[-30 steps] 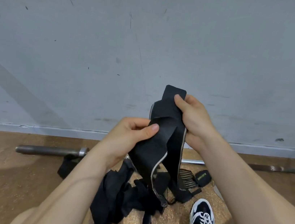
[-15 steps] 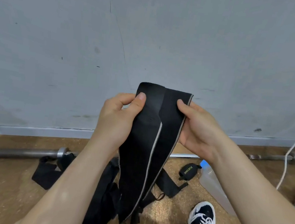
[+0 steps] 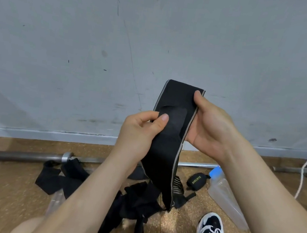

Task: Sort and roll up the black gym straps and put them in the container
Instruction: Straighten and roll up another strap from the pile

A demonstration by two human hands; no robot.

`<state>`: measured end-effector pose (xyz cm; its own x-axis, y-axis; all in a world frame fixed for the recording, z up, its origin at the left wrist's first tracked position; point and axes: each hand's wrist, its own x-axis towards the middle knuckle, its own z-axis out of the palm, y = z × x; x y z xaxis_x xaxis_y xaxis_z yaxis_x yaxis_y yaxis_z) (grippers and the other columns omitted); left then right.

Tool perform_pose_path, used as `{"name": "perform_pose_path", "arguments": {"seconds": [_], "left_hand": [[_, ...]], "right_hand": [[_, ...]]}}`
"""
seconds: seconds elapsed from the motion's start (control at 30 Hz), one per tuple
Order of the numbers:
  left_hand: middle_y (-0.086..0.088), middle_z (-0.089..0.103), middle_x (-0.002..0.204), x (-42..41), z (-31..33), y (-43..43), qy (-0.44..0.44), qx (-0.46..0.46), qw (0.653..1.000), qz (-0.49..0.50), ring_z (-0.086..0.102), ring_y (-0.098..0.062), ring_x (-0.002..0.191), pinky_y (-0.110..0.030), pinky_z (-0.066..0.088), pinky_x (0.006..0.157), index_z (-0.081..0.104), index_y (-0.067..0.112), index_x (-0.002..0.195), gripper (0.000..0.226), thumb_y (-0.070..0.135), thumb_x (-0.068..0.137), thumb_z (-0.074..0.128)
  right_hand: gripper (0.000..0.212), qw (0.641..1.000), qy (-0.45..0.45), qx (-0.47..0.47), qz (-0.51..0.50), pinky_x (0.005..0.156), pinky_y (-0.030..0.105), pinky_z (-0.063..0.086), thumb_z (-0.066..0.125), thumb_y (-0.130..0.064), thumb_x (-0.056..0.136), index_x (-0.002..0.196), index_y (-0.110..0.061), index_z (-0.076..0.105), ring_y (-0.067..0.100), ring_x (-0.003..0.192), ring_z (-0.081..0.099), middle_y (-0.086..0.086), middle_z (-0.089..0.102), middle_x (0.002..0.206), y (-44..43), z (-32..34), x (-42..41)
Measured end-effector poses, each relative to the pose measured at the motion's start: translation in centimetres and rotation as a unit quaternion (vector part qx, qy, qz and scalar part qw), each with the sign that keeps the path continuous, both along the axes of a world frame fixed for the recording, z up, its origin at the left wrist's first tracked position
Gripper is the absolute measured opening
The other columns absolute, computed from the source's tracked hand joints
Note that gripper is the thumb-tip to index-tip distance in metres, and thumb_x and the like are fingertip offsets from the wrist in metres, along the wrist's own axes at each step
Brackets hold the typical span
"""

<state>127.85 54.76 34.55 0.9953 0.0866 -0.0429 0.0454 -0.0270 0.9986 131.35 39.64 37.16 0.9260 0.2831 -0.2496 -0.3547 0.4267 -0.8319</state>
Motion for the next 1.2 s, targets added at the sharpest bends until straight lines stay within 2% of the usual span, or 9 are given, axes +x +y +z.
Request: {"name": "perform_pose_path", "arguments": {"seconds": [0.17, 0.3, 0.43, 0.6, 0.73, 0.83, 0.93, 1.03, 1.2], "left_hand": [[-0.030, 0.065, 0.081, -0.2, -0.4, -0.9, -0.055, 0.072, 0.996, -0.011, 0.065, -0.045, 0.082, -0.055, 0.055, 0.080, 0.072, 0.030, 0.089, 0.006, 0.033, 0.092, 0.068], [-0.027, 0.062, 0.069, -0.1, -0.5, -1.5, -0.069, 0.090, 0.993, -0.023, 0.063, -0.043, 0.070, -0.049, 0.056, 0.069, 0.062, 0.028, 0.093, 0.005, 0.030, 0.092, 0.067], [-0.010, 0.052, 0.058, 0.6, -1.2, -1.4, -0.047, 0.131, 0.990, -0.014, 0.049, -0.019, 0.053, -0.033, 0.043, 0.052, 0.049, 0.030, 0.090, 0.022, 0.036, 0.088, 0.071], [-0.009, 0.075, 0.086, 1.0, -0.6, -0.6, 0.040, 0.072, 0.997, 0.011, 0.074, -0.022, 0.074, -0.039, 0.062, 0.068, 0.050, 0.030, 0.106, 0.038, 0.037, 0.082, 0.078], [-0.005, 0.077, 0.082, 0.7, -0.3, -0.5, 0.042, 0.021, 0.999, -0.005, 0.075, -0.018, 0.074, -0.031, 0.061, 0.065, 0.064, 0.018, 0.110, 0.024, 0.028, 0.090, 0.071], [0.000, 0.073, 0.070, 0.5, -0.9, -0.7, -0.038, 0.157, 0.986, 0.052, 0.070, -0.014, 0.074, -0.037, 0.058, 0.076, 0.058, 0.025, 0.124, 0.035, 0.035, 0.091, 0.068], [0.004, 0.058, 0.055, -0.2, -0.9, -1.1, -0.168, 0.310, 0.931, 0.090, 0.059, -0.011, 0.064, -0.032, 0.049, 0.068, 0.046, 0.031, 0.142, 0.051, 0.040, 0.094, 0.063], [0.004, 0.047, 0.051, -0.3, -0.9, -1.3, -0.191, 0.292, 0.932, 0.094, 0.052, -0.015, 0.058, -0.030, 0.044, 0.061, 0.048, 0.029, 0.140, 0.050, 0.041, 0.093, 0.061], [0.007, 0.044, 0.053, 0.5, -1.2, -0.2, -0.080, 0.264, 0.958, 0.076, 0.047, -0.012, 0.057, -0.028, 0.033, 0.055, 0.060, 0.021, 0.089, 0.041, 0.062, 0.087, 0.057]], "right_hand": [[0.052, 1.000, 0.006, 0.021, -0.005, 0.088, 0.044, 0.059, 0.030, -0.041, 0.108, 0.135, -0.004, 0.055, 0.034, 0.111, 0.068, 0.019, 0.069, 0.123, -0.4, -0.8, -0.5], [0.051, 1.000, -0.014, 0.018, 0.009, 0.088, 0.043, 0.058, 0.029, -0.040, 0.108, 0.133, -0.004, 0.056, 0.033, 0.109, 0.069, 0.019, 0.070, 0.120, -1.3, -1.0, -0.6], [0.048, 0.999, -0.037, -0.013, 0.010, 0.091, 0.046, 0.056, 0.033, -0.038, 0.108, 0.132, -0.005, 0.057, 0.032, 0.109, 0.069, 0.017, 0.071, 0.119, -1.3, -1.3, -0.4], [0.039, 0.985, -0.132, -0.101, 0.034, 0.092, 0.043, 0.058, 0.065, -0.020, 0.090, 0.124, -0.002, 0.061, 0.030, 0.106, 0.070, 0.019, 0.069, 0.119, -0.5, -1.8, -0.6], [0.017, 0.979, -0.141, -0.148, -0.018, 0.092, 0.043, 0.057, 0.059, -0.002, 0.096, 0.109, -0.008, 0.068, 0.028, 0.102, 0.071, 0.013, 0.074, 0.108, 0.3, -2.4, -0.4], [0.019, 0.971, -0.148, -0.177, -0.067, 0.090, 0.041, 0.058, 0.056, -0.004, 0.098, 0.114, -0.004, 0.067, 0.027, 0.102, 0.072, 0.013, 0.074, 0.108, 0.9, -2.6, -0.3], [0.017, 0.935, -0.188, -0.259, -0.151, 0.086, 0.040, 0.059, 0.058, -0.009, 0.098, 0.110, -0.006, 0.069, 0.021, 0.095, 0.072, 0.007, 0.075, 0.101, 1.9, -2.8, -0.3], [0.016, 0.882, -0.235, -0.349, -0.211, 0.081, 0.042, 0.057, 0.057, -0.014, 0.098, 0.100, -0.001, 0.067, 0.022, 0.087, 0.069, 0.010, 0.073, 0.093, 3.0, -2.9, -0.3], [0.041, 0.796, -0.293, -0.476, -0.232, 0.059, 0.037, 0.033, 0.047, -0.025, 0.104, 0.065, -0.017, 0.036, 0.018, 0.058, 0.043, -0.001, 0.044, 0.061, 3.8, -2.7, -0.7]]}}
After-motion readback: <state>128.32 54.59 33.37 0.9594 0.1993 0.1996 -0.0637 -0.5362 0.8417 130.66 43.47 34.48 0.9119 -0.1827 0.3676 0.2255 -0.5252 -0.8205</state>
